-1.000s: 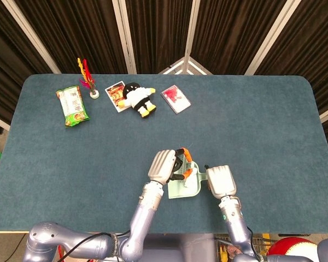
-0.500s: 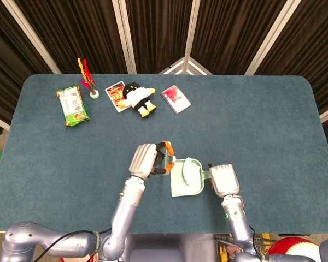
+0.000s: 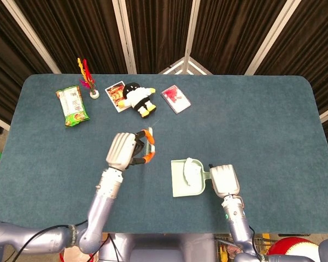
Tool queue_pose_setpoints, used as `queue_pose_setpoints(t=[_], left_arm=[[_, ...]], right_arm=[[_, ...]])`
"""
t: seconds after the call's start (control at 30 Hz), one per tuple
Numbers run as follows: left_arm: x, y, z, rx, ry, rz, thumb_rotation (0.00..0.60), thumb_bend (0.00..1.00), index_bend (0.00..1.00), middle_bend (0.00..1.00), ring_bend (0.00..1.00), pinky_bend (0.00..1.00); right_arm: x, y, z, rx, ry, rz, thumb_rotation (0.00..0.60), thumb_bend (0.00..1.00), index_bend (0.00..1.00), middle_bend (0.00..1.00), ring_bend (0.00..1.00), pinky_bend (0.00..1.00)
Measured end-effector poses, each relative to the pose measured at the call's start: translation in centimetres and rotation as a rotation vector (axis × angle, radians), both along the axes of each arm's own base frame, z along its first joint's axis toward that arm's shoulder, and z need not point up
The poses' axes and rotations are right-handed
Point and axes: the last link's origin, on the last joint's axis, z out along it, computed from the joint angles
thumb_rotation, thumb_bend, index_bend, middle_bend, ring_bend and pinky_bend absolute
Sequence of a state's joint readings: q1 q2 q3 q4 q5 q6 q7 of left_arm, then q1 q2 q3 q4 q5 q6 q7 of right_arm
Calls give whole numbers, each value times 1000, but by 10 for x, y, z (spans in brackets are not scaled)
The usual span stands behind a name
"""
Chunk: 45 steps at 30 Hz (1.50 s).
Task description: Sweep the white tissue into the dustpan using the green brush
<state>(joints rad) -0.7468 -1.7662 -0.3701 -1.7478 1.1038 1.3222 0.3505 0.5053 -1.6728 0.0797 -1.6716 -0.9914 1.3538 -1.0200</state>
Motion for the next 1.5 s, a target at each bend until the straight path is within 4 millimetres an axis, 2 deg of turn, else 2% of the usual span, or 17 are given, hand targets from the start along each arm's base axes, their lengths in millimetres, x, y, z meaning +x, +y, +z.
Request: queue_pose_setpoints(t=[0.03,0.1,0.47,0.77,0.83,0.9,0.97,1.03,1.07,1.13,1.23,1.4,1.47,1.5], left_arm=[[-5,1,4,6,8,5,600,587,790,1000,925,991],[-11,3,9,14,18,13,600,587,790,1000,925,991],[-37,15,35,68,142,20,600,587,791,1000,925,991],[-61,21,49,66,531,27,600,587,791,1000,917,986],[-67,22,51,59,636,38,600,570,788,1000,903,977],[-73,22,52,46,722,51,600,501,729,985,861,949],[-79,21,51,19,797,74,600,365,602,898,771,877],[-83,18,46,-23,837,93,600,181,399,702,614,728],[-83,16,43,-42,847,96,600,99,271,568,513,624],[-82,11,37,-70,848,90,600,12,78,350,328,437],[-74,2,30,-102,806,62,600,0,3,242,180,289],[-59,-6,31,-130,695,46,600,0,0,162,76,139],[-55,-8,34,-121,663,33,600,0,0,121,47,90],[-54,-10,36,-116,652,28,600,0,0,93,29,67]], right_arm=[[0,0,0,0,5,-1,600,556,53,869,875,785],[0,1,0,-1,19,-4,600,556,3,869,875,785],[3,4,5,-22,5,0,600,555,0,869,875,785],[1,6,15,-43,-20,2,600,554,0,869,875,785],[1,7,16,-44,-26,4,600,555,0,869,875,785],[1,8,18,-47,-30,7,600,555,0,869,874,785],[1,9,18,-49,-32,9,600,555,0,869,872,784],[1,9,19,-49,-34,8,600,555,0,869,869,784],[1,10,19,-50,-35,10,600,556,0,869,868,784],[2,10,20,-53,-37,15,600,555,0,869,866,784],[2,9,23,-62,-35,23,600,555,0,869,861,779],[1,8,29,-75,-44,22,600,555,0,843,817,711],[0,8,32,-78,-47,24,600,555,0,762,734,617],[0,8,34,-81,-48,27,600,553,0,676,633,537]])
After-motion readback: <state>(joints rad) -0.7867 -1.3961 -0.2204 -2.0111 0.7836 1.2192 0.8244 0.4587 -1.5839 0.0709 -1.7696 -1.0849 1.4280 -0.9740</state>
